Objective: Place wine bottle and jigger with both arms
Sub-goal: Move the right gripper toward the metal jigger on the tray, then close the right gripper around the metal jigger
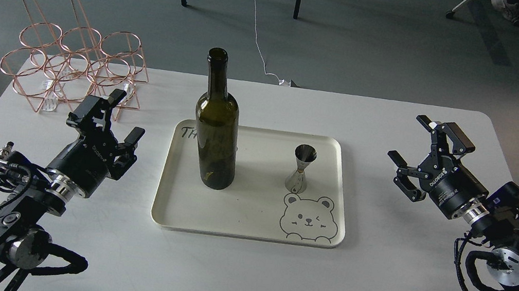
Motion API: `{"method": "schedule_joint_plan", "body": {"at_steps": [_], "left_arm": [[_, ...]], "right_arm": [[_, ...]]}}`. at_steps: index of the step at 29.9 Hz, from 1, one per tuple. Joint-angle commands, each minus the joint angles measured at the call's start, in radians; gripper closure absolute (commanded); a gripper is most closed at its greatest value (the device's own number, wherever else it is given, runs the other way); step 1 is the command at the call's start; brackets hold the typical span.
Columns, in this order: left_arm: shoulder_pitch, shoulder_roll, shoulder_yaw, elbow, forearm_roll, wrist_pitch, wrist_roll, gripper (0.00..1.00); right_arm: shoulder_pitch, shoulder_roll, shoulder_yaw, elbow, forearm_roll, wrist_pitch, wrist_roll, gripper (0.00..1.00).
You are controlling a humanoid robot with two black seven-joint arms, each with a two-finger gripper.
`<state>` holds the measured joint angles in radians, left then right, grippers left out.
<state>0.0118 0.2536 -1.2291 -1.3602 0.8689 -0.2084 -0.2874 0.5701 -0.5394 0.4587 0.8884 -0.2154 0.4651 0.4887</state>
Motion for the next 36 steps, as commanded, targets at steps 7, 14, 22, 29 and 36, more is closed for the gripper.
{"method": "schedule_joint_plan", "body": {"at_steps": [7,14,22,29,36], "left_arm": [[0.008,-0.001,-0.001,-0.005,-0.011,-0.006,-0.009,0.02],[-0.001,0.065,-0.007,-0.002,-0.005,-0.002,-0.056,0.02],[-0.004,0.075,-0.006,-0.005,-0.005,0.001,-0.111,0.02],[-0.004,0.070,-0.004,-0.008,-0.005,0.001,-0.154,0.02],[-0.003,0.069,-0.003,-0.008,-0.005,0.001,-0.162,0.02]], "right_arm": [[-0.007,-0.017,-0.032,0.004,-0.001,0.015,0.000,0.01],[0.004,-0.080,-0.049,0.064,-0.161,0.014,0.000,0.01],[-0.006,-0.116,-0.049,0.210,-0.838,-0.354,0.000,0.01],[-0.003,-0.085,-0.139,0.233,-1.283,-0.822,0.000,0.02],[0.013,0.050,-0.239,0.061,-1.634,-0.954,0.000,0.05]]}}
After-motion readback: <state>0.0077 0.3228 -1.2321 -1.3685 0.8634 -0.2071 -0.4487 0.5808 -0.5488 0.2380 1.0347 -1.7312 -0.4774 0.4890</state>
